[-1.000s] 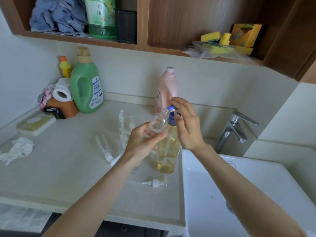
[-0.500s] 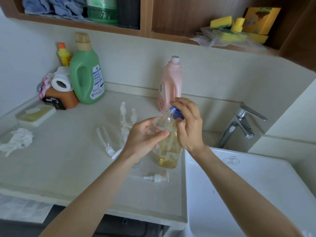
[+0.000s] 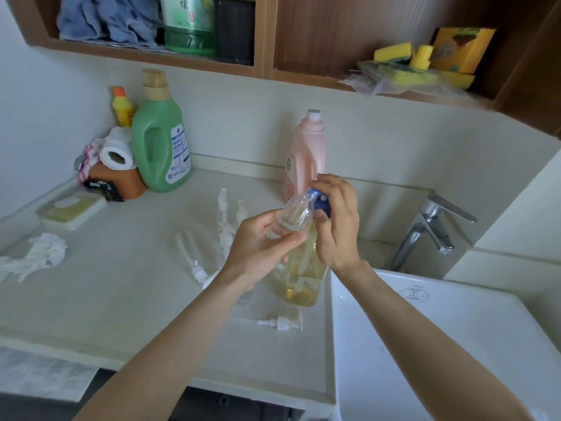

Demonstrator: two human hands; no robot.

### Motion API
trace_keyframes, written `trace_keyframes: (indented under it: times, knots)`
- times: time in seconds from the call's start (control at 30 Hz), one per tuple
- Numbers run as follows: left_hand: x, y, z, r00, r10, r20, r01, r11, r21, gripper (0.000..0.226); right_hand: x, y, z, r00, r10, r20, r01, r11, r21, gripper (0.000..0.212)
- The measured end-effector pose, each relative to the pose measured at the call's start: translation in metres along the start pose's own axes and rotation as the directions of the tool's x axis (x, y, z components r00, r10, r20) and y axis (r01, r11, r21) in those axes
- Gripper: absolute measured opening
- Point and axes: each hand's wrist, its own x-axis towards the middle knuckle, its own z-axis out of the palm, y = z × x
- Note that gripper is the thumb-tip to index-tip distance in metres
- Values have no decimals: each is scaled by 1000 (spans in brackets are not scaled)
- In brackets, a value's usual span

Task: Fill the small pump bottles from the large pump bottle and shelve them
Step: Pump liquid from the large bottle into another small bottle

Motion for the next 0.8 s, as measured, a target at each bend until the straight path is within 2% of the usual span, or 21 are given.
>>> trace_keyframes:
  times: [0.1,0.33,0.47,0.57,0.8]
  knots:
    - [-1,-6,-2,1000,-11,-3,11,1000,1,15,-3,-2,1,999,27,-25,-26,999,44,35]
    - [-4,2,-3,998,-56,12,55,998,41,15,4,-9,-12,998,42,55,-42,999,3,40]
    - [-1,8,-1,997,-74,14,74,997,9,12,16,-11,-21,992,64,107,-65,998,1,39]
    - [0,9,3,997,-77,13,77,997,-17,11,12,-8,-20,995,44,93,-47,998,29,39]
    - [-3,0,-4,996,-83,14,82,995,57,6,-7,-1,-4,1000,8,26,-8,1000,9,42]
